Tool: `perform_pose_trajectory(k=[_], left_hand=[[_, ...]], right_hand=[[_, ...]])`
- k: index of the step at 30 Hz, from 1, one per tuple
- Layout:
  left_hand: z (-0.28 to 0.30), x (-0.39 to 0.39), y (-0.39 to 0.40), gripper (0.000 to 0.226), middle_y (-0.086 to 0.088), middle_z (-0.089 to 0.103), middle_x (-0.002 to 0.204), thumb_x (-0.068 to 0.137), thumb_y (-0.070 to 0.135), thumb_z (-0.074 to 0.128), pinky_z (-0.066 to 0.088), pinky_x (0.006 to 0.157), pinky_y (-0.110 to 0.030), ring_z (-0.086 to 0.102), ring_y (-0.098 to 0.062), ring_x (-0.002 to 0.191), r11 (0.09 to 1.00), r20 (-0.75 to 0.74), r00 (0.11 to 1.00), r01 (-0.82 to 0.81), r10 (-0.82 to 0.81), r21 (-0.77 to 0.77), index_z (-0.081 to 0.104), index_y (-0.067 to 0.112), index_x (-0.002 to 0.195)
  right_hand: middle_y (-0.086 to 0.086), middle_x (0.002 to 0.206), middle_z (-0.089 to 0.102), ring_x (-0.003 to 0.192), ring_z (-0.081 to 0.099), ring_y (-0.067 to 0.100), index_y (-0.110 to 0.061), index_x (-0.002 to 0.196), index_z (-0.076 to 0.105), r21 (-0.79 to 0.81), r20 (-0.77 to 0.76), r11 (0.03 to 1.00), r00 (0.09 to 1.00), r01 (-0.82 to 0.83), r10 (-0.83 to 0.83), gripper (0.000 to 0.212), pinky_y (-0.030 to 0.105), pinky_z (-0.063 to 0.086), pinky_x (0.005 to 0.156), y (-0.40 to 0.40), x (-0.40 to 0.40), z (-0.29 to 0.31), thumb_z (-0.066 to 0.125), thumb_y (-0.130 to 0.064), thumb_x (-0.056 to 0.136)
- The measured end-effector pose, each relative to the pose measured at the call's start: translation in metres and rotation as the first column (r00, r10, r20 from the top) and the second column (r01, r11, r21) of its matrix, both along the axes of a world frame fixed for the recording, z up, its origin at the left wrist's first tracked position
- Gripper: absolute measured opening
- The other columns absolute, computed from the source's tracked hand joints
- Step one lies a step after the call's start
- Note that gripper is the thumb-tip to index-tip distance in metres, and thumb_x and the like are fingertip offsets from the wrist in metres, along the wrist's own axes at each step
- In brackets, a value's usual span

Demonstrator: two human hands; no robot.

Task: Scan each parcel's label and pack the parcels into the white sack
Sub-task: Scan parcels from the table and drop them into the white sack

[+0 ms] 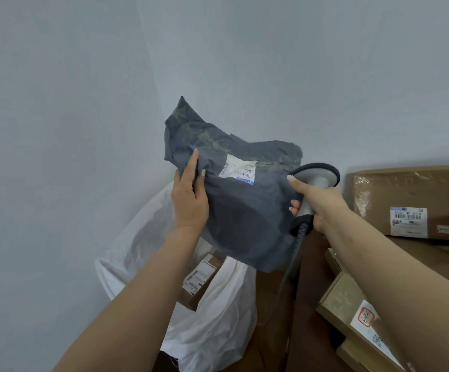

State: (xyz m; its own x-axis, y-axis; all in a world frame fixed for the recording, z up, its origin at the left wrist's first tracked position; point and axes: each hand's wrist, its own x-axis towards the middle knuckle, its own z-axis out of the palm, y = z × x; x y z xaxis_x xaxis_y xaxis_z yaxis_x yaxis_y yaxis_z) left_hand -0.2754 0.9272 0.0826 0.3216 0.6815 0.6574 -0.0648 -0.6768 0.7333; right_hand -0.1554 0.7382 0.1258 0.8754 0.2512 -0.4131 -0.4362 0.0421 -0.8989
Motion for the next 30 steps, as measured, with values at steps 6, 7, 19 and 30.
perform_pose_trajectory(k=[6, 7, 19, 30], left_hand=[[0.008, -0.006, -0.01, 0.053, 0.003, 0.049, 0.131, 0.094, 0.024, 0.062, 0.032, 0.102, -0.007, 0.045, -0.008, 0.122, 0.993, -0.05, 0.998, 0.04, -0.045, -0.11, 0.046, 0.013, 0.143], [0.01, -0.009, -0.008, 0.066, 0.004, 0.046, 0.133, 0.088, 0.031, 0.07, 0.032, 0.103, -0.011, 0.043, -0.006, 0.123, 0.982, -0.116, 0.99, 0.055, -0.076, -0.181, 0.042, 0.015, 0.146], [-0.016, -0.024, 0.006, 0.031, -0.01, 0.045, 0.118, 0.085, 0.043, 0.062, 0.044, 0.08, -0.038, 0.038, -0.031, 0.113, 0.954, -0.672, 0.688, -0.281, 0.274, 0.101, 0.063, 0.02, 0.106], [-0.01, -0.021, -0.011, 0.074, -0.015, 0.037, 0.15, 0.088, 0.064, 0.052, 0.052, 0.076, -0.063, 0.037, -0.048, 0.134, -0.113, 0.147, 0.894, 0.109, -0.424, -0.988, 0.036, 0.02, 0.145]], right_hand=[[0.007, 0.068, 0.058, 0.038, 0.048, 0.013, -0.005, 0.088, 0.059, 0.067, -0.067, 0.998, 0.998, -0.001, 0.005, 0.03, 0.023, 0.048, 0.039, 0.012, 0.002, -0.02, 0.085, -0.014, 0.074], [0.007, 0.066, 0.055, 0.034, 0.048, 0.011, -0.006, 0.087, 0.058, 0.071, -0.049, 0.997, 0.998, 0.028, -0.025, 0.028, 0.022, 0.047, 0.039, 0.011, 0.004, -0.021, 0.083, -0.011, 0.076], [0.006, 0.074, 0.053, 0.048, 0.049, 0.013, -0.021, 0.087, 0.049, 0.242, 0.277, 0.956, 0.932, 0.167, -0.232, 0.033, 0.026, 0.053, 0.051, -0.01, -0.009, 0.002, 0.074, 0.0, 0.083], [0.004, 0.065, 0.06, 0.052, 0.058, 0.013, -0.012, 0.114, 0.059, 0.179, 0.455, 0.983, 0.884, 0.031, -0.11, 0.04, 0.029, 0.055, 0.061, -0.013, -0.013, -0.003, 0.08, -0.011, 0.08]])
